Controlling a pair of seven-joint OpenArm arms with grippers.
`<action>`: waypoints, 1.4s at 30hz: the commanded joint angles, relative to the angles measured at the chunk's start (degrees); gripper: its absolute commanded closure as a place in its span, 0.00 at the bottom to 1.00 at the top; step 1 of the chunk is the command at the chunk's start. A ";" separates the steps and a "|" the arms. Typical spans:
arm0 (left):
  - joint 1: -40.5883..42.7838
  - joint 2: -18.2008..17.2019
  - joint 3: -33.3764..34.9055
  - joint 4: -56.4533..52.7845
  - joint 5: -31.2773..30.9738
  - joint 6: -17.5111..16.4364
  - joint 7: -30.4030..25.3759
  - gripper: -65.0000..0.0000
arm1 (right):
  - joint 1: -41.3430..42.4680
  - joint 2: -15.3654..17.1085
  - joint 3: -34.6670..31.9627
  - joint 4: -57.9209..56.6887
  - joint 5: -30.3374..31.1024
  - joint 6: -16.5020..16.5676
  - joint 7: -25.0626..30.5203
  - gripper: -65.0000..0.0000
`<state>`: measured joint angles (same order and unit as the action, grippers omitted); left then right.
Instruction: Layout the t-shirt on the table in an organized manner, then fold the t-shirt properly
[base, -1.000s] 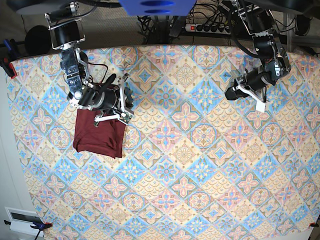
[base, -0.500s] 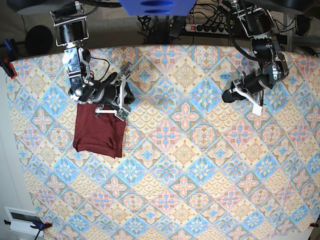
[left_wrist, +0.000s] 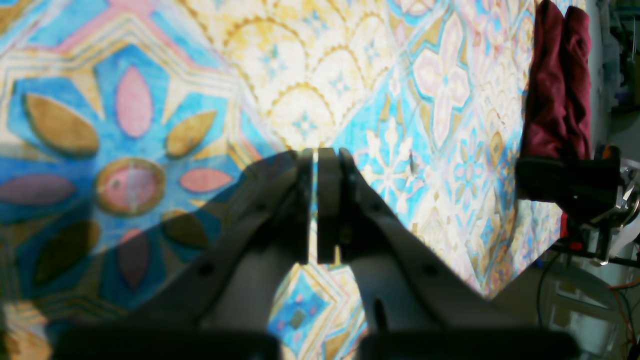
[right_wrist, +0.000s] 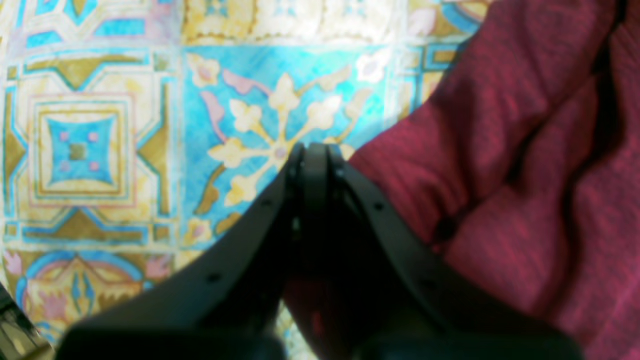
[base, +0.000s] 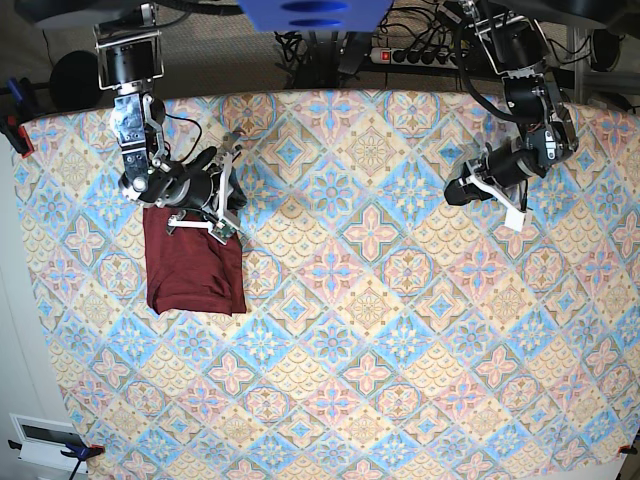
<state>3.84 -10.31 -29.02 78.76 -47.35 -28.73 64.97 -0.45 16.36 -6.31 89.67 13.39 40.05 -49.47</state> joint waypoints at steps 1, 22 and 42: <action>-0.63 -0.55 -0.13 0.93 -1.13 -0.41 -0.49 0.97 | 0.84 0.56 0.20 2.24 0.46 -0.05 0.90 1.00; 18.63 -4.07 -6.19 29.94 -0.87 -0.24 -0.49 0.98 | -25.71 0.12 13.91 25.36 11.98 -0.05 -2.18 1.00; 47.20 -0.90 -18.94 35.13 2.56 -0.24 -0.49 0.99 | -49.88 0.30 32.37 24.57 19.36 -0.05 -2.18 1.00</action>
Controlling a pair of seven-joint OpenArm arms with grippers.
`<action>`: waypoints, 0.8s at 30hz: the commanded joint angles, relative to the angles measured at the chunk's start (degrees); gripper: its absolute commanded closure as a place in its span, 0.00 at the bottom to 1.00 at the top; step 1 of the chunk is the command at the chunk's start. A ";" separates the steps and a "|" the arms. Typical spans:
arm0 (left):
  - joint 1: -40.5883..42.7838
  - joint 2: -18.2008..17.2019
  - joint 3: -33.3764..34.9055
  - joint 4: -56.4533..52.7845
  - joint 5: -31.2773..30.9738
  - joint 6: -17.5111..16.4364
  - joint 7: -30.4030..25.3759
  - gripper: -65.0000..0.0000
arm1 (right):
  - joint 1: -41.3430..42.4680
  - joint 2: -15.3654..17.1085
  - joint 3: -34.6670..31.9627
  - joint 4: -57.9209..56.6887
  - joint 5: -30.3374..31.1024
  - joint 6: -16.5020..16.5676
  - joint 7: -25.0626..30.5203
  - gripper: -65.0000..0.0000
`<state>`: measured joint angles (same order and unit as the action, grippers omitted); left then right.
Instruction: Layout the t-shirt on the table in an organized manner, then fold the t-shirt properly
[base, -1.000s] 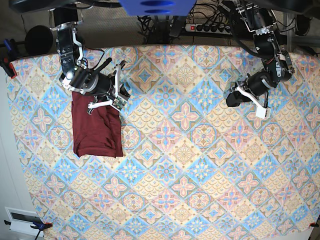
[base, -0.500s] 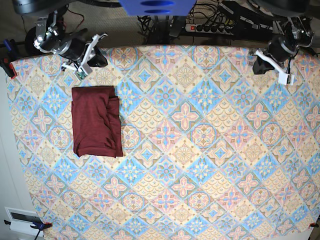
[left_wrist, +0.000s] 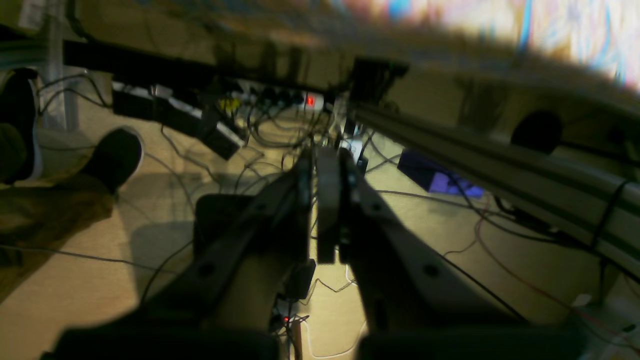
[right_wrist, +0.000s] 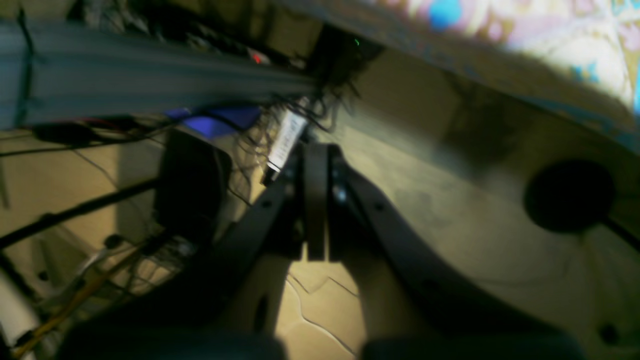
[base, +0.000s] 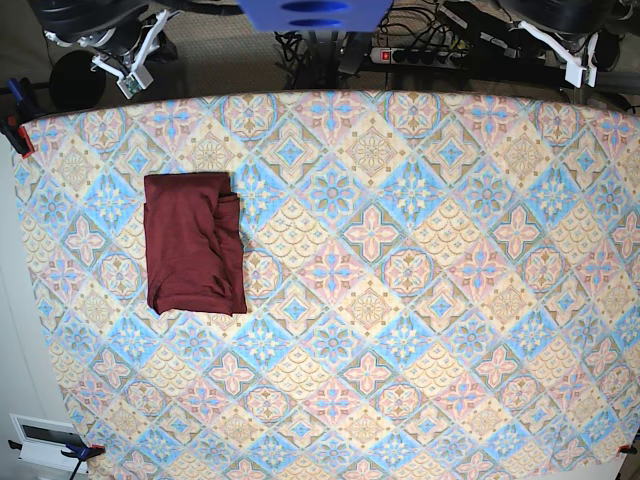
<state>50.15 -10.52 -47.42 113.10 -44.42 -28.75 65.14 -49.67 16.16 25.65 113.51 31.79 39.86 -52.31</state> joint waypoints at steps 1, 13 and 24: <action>0.88 -0.60 -0.36 0.70 1.48 -0.21 -0.66 0.99 | -0.92 0.32 0.24 0.73 -1.15 0.14 0.67 1.00; 0.44 3.62 15.73 -12.40 27.33 -0.21 -21.41 0.99 | 1.63 -0.47 0.07 -18.09 -7.92 0.14 1.19 1.00; -13.10 3.89 25.66 -45.63 35.50 -0.13 -39.08 1.00 | 14.11 -0.38 -4.24 -37.78 -18.12 0.14 5.41 1.00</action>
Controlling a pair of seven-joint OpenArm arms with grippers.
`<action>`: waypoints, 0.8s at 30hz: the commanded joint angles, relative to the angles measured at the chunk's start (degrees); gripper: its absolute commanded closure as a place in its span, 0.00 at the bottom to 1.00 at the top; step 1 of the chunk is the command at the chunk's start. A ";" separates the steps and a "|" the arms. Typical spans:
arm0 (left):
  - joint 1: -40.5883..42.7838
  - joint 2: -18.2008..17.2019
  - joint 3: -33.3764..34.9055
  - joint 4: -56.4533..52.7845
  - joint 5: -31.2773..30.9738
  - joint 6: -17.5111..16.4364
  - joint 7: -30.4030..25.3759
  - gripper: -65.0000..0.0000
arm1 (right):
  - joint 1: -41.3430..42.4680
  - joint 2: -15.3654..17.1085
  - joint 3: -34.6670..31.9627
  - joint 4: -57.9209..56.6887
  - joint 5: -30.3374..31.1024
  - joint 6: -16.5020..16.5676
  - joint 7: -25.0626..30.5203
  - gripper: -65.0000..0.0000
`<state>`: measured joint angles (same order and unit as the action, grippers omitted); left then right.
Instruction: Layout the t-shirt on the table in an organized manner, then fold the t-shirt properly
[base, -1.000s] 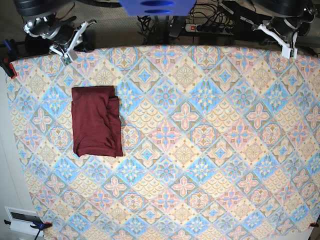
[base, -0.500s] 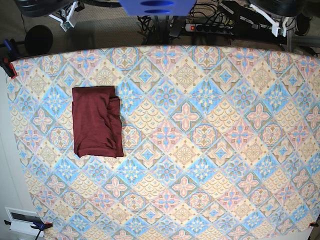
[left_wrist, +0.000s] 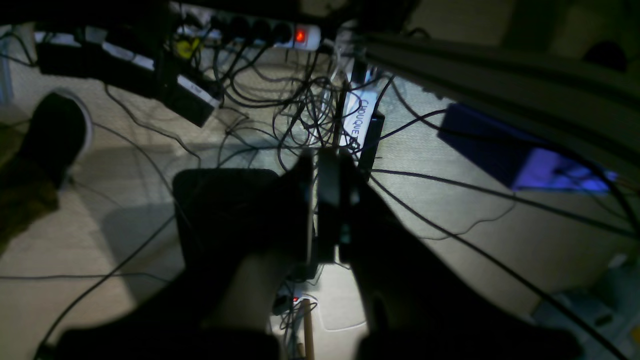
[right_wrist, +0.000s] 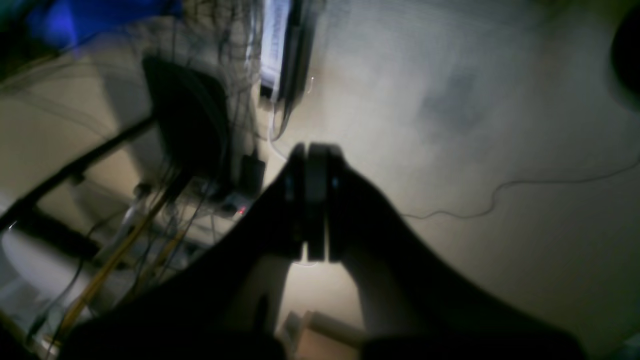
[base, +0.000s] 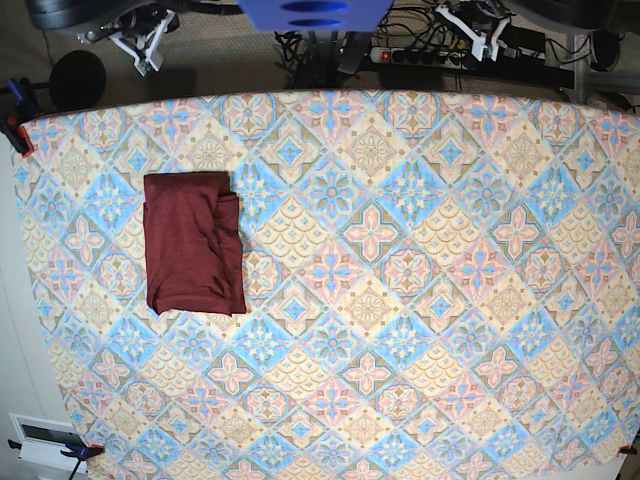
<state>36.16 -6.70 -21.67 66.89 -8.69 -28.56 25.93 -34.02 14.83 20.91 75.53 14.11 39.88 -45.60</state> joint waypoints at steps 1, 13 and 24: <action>0.19 0.06 0.88 -1.71 -0.15 -0.32 -1.54 1.00 | -1.19 0.95 0.41 -1.55 -1.41 0.12 0.29 1.00; -14.49 -0.11 14.42 -38.37 0.03 -0.32 -24.13 0.99 | 12.26 1.13 0.32 -39.26 -9.41 0.12 26.92 1.00; -21.52 1.38 23.83 -50.32 -0.06 -0.24 -36.26 0.99 | 18.59 0.86 -12.77 -50.52 -9.32 -11.53 35.89 1.00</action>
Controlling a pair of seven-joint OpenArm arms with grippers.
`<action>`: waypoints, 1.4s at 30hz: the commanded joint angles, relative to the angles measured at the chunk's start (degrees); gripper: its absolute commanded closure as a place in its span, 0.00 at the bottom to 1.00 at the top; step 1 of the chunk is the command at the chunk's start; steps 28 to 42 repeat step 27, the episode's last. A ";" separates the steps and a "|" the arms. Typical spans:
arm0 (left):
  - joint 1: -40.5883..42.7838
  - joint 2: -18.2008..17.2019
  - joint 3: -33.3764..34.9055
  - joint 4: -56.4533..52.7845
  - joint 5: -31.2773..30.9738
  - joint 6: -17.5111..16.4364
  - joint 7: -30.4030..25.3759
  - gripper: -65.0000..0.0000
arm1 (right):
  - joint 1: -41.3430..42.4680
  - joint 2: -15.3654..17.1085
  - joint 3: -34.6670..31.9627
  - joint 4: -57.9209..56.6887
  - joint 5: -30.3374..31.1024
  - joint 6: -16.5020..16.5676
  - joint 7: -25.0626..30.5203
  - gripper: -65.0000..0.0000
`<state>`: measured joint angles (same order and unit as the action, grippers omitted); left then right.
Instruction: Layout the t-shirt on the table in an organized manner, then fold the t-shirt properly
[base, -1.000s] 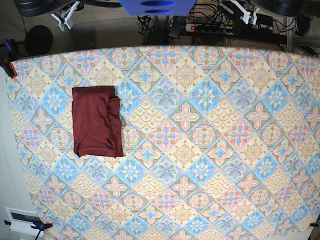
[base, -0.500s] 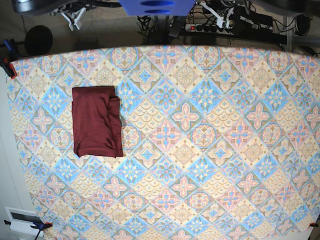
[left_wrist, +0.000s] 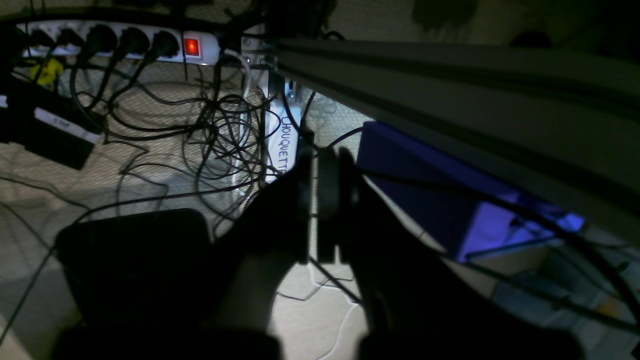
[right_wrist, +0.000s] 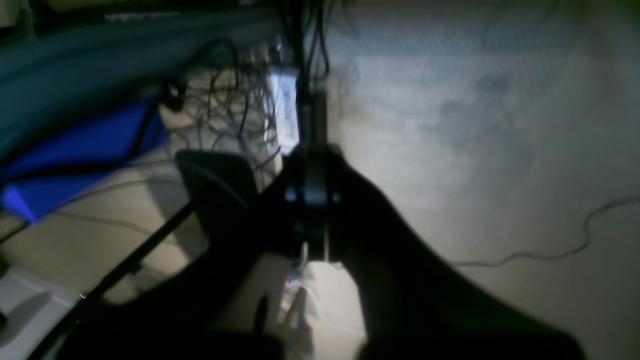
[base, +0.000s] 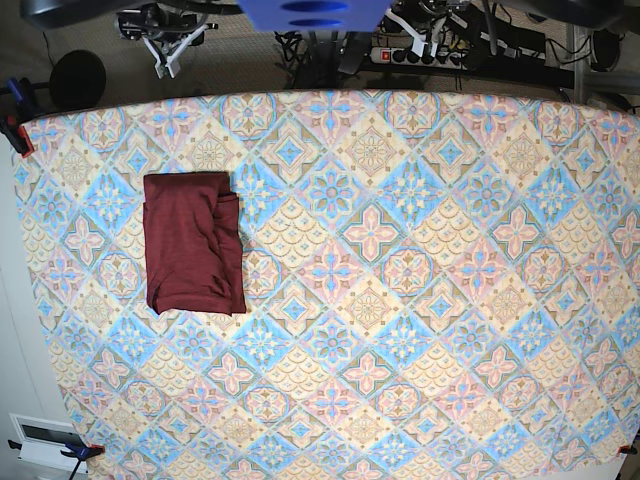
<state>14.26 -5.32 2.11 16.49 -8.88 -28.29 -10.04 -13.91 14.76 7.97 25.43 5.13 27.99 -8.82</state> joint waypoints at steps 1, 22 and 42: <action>-0.15 0.27 -0.04 -0.27 0.14 -0.50 -0.29 0.99 | -0.99 0.93 -0.45 -1.12 -0.33 -1.22 -0.90 1.00; -3.67 6.16 0.13 -3.26 0.23 8.29 -0.29 0.99 | 4.73 -5.93 -1.07 -5.69 -0.16 -15.02 -1.33 1.00; -3.84 6.42 0.04 -3.17 0.05 8.29 -0.29 0.99 | 4.81 -5.93 -1.24 -5.69 -0.16 -15.02 -1.33 1.00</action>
